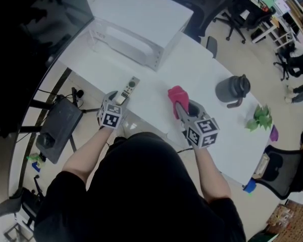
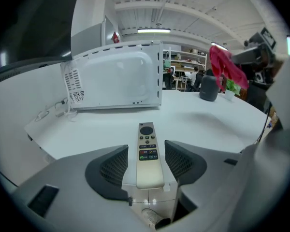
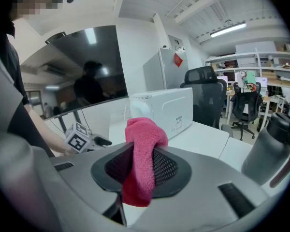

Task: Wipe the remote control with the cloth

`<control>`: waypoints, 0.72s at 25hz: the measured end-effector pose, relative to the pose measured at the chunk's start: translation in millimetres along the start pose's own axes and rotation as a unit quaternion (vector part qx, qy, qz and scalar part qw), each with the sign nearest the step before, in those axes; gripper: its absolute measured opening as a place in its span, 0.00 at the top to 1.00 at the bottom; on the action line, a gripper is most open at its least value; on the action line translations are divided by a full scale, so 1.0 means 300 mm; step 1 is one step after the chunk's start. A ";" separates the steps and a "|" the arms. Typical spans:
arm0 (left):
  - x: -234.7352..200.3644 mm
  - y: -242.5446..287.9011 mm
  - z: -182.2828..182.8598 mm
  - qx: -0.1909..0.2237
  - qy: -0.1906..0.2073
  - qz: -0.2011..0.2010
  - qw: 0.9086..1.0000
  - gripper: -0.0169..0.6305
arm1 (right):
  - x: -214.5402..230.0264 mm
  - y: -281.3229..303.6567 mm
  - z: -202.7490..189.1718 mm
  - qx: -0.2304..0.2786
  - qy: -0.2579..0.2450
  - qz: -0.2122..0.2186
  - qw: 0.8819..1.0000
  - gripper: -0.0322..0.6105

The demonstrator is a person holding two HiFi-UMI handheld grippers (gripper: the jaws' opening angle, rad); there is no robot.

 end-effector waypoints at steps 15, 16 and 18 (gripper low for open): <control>0.062 -0.271 0.155 0.081 -0.023 -0.019 0.996 0.60 | 0.211 0.368 -0.313 -0.224 -0.043 -0.126 0.965 0.78; 0.066 -0.276 0.159 0.081 -0.020 -0.019 0.996 0.60 | 0.215 0.374 -0.324 -0.230 -0.042 -0.129 0.964 0.77; 0.070 -0.282 0.165 0.082 -0.015 -0.019 0.996 0.60 | 0.216 0.380 -0.336 -0.233 -0.037 -0.128 0.963 0.75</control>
Point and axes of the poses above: the fingertips, and each gripper's own axes: y forward along the fingers, x to its right, z out of its top, the point moved 8 cm from there along -y, backward along the fingers, and after that the axes turned 8 degrees about y, right-handed, at the moved point
